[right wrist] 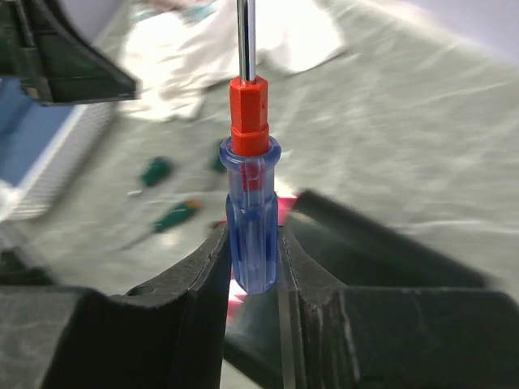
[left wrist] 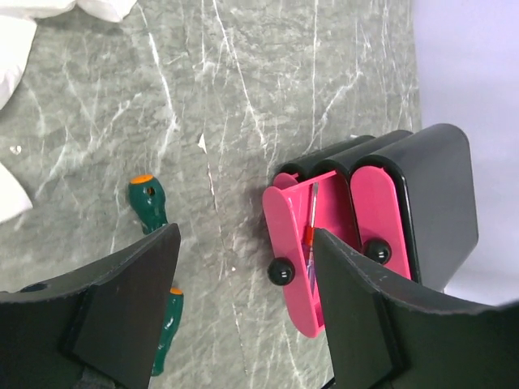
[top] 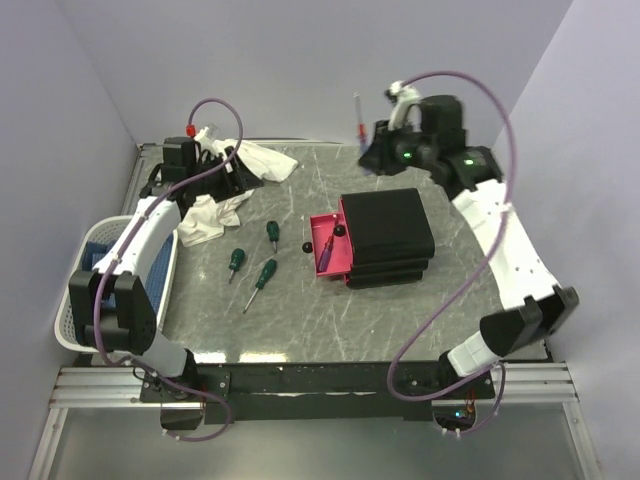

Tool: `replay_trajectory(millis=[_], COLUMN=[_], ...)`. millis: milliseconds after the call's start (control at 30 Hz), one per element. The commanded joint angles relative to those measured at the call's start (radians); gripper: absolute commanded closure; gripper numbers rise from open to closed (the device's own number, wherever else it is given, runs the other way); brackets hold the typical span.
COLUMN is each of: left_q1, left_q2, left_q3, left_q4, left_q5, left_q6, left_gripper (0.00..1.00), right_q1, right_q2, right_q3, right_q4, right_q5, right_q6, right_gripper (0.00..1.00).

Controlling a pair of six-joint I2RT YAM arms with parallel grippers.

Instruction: Sort the tools into containers

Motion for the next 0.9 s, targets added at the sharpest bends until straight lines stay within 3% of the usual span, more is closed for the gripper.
replay_trajectory(millis=[0,367,433,867], left_q1=[0.011,0.033,0.033,0.034], left_q2=[-0.103,-0.175,-0.175,-0.234], left_q3=[-0.016,-0.07,-0.073,-0.111], left_q4=[0.087,0.115,0.127,0.146], left_q5=[-0.031,0.026,0.04,0.054], left_q6=[-0.037,-0.09,-0.107,-0.13], left_gripper=[0.27,0.28,0.29,0.29], right_q1=[0.117,0.365,0.386,0.426], right_q2=[0.02,0.047,0.066,0.236], right_q3=[0.013,-0.141,-0.147,-0.115], right_q4=[-0.008,-0.083,-0.126,-0.209], right_q5=[0.042,0.29,0.371,0.492], right_q6=[0.245,0.525,0.564,0.676], right_gripper=[1.0,1.0,1.0,1.0])
